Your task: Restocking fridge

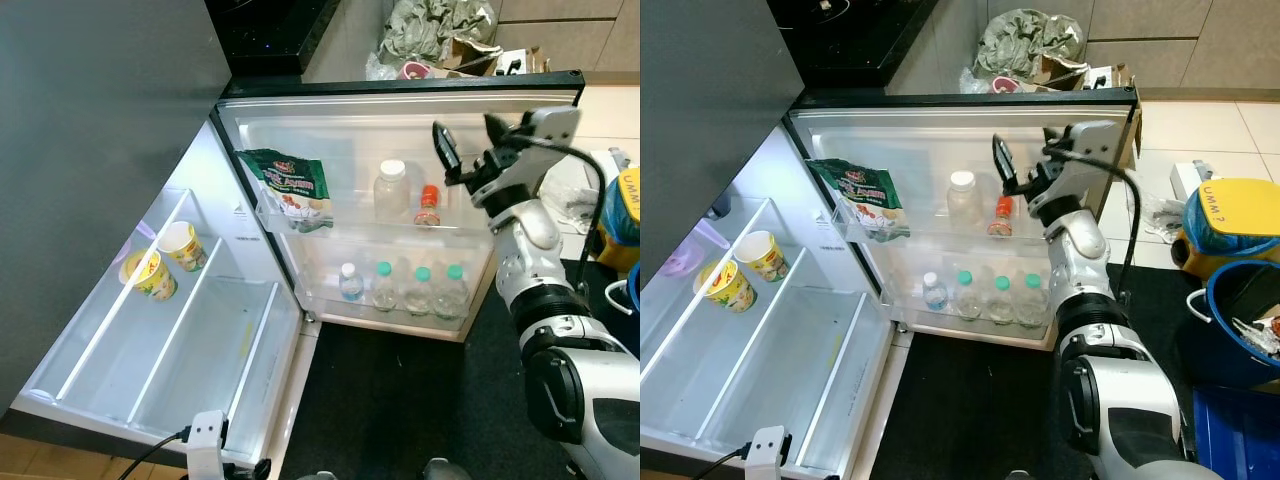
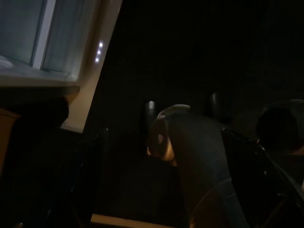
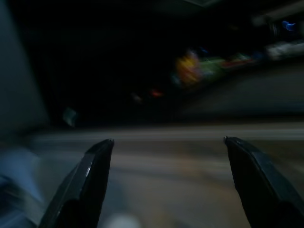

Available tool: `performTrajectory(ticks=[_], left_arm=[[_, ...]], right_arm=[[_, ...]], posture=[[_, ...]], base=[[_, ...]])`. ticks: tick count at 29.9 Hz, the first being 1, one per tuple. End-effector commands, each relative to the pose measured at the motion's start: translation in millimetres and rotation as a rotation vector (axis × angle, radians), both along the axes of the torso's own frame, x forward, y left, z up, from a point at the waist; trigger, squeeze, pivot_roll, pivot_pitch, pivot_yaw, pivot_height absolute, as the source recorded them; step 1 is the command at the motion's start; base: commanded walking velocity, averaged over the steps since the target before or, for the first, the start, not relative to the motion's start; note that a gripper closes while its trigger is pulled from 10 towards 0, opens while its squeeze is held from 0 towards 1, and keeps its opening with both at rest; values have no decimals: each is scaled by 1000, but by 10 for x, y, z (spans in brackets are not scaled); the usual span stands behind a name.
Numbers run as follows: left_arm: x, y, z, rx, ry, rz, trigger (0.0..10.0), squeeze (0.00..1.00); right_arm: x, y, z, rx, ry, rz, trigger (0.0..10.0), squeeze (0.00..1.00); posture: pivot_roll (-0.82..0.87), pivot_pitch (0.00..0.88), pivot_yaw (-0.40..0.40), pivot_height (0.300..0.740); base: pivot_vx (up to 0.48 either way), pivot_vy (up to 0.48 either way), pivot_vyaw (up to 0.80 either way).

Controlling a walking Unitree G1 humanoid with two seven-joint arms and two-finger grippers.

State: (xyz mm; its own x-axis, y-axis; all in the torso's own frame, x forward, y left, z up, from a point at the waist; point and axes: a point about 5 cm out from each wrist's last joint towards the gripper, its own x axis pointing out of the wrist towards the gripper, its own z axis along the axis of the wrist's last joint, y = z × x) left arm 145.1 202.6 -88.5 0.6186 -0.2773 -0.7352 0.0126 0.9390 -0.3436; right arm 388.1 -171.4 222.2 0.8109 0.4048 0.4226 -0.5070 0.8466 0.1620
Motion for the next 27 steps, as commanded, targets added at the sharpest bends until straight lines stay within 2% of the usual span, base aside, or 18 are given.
performTrajectory(ticks=[1, 2, 4, 6, 8, 10, 13, 14, 15, 17, 18, 19, 20, 23, 24, 25, 26, 27], left_arm=[[-80, -12, -39, -7, 35, 24, 10000, 0], [-80, -12, -39, -7, 35, 24, 10000, 0], [-62, -25, -36, -11, 32, 29, 10000, 0], [-44, -38, -33, -15, 30, 34, 10000, 0], [-34, -44, -32, -17, 31, 37, 10000, 0], [-37, -48, -34, -19, 34, 37, 10000, 0], [-40, -49, -36, -19, 35, 37, 10000, 0], [-42, -49, -37, -19, 37, 38, 10000, 0], [-42, -49, -37, -19, 37, 38, 10000, 0], [-42, -47, -37, -20, 39, 40, 10000, 0], [-42, -47, -37, -20, 39, 40, 10000, 0], [-39, -45, -37, -20, 40, 41, 10000, 0], [-37, -44, -36, -20, 41, 41, 10000, 0], [-34, -42, -35, -19, 41, 41, 10000, 0], [-27, -42, -33, -19, 41, 42, 10000, 0], [-4, -42, -26, -18, 38, 43, 10000, 0], [5, -42, -23, -18, 36, 43, 10000, 0], [5, -42, -23, -18, 36, 43, 10000, 0]], right_arm=[[-56, 54, 30, 35, -33, 111, 10000, 0], [-56, 54, 30, 35, -33, 111, 10000, 0], [-223, 73, -8, 43, -66, 297, 10000, 0], [-462, 127, -185, -25, -64, 497, 10000, 0], [-729, 238, -518, -127, 25, 696, 10000, 0], [-867, 318, -855, -199, 156, 772, 10000, 0], [-894, 333, -955, -217, 198, 780, 10000, 0], [-947, 342, -1111, -243, 261, 791, 10000, 0], [-947, 342, -1111, -243, 261, 791, 10000, 0], [-1051, 328, -1536, -292, 439, 754, 10000, 0], [-1051, 328, -1536, -292, 439, 754, 10000, 0], [-1110, 304, -1779, -321, 553, 702, 10000, 0], [-1165, 288, -1909, -338, 624, 672, 10000, 0], [-1205, 266, -2014, -352, 685, 632, 10000, 0], [-1245, 224, -2138, -379, 768, 563, 10000, 0], [-1346, 129, -2371, -426, 919, 419, 10000, 0], [-1393, 85, -2458, -447, 979, 358, 10000, 0], [-1393, 85, -2458, -447, 979, 358, 10000, 0]], posture=[[-20, 83, 112, 740], [-20, 83, 112, 740], [-24, 75, 108, 740], [-26, 66, 105, 740], [-32, 58, 107, 740], [-34, 55, 107, 740], [-34, 55, 107, 740], [-36, 50, 108, 740], [-36, 50, 108, 740], [-37, 45, 110, 740], [-37, 45, 110, 740], [-40, 37, 112, 740], [-40, 37, 112, 740], [-41, 32, 114, 740], [-42, 25, 113, 740], [-44, 19, 113, 740], [-45, 15, 114, 740], [-45, 15, 114, 740]], base=[[0, 0, 0], [0, 0, 0], [0, 0, 0], [0, 0, 0], [0, 0, 0], [0, 0, 0], [0, 0, 0], [0, 0, 0], [0, 0, 0], [0, 0, 0], [0, 0, 0], [0, 0, 0], [0, 0, 0], [0, 0, 0], [0, 0, 0], [0, 0, 0], [0, 0, 0], [0, 0, 0]])
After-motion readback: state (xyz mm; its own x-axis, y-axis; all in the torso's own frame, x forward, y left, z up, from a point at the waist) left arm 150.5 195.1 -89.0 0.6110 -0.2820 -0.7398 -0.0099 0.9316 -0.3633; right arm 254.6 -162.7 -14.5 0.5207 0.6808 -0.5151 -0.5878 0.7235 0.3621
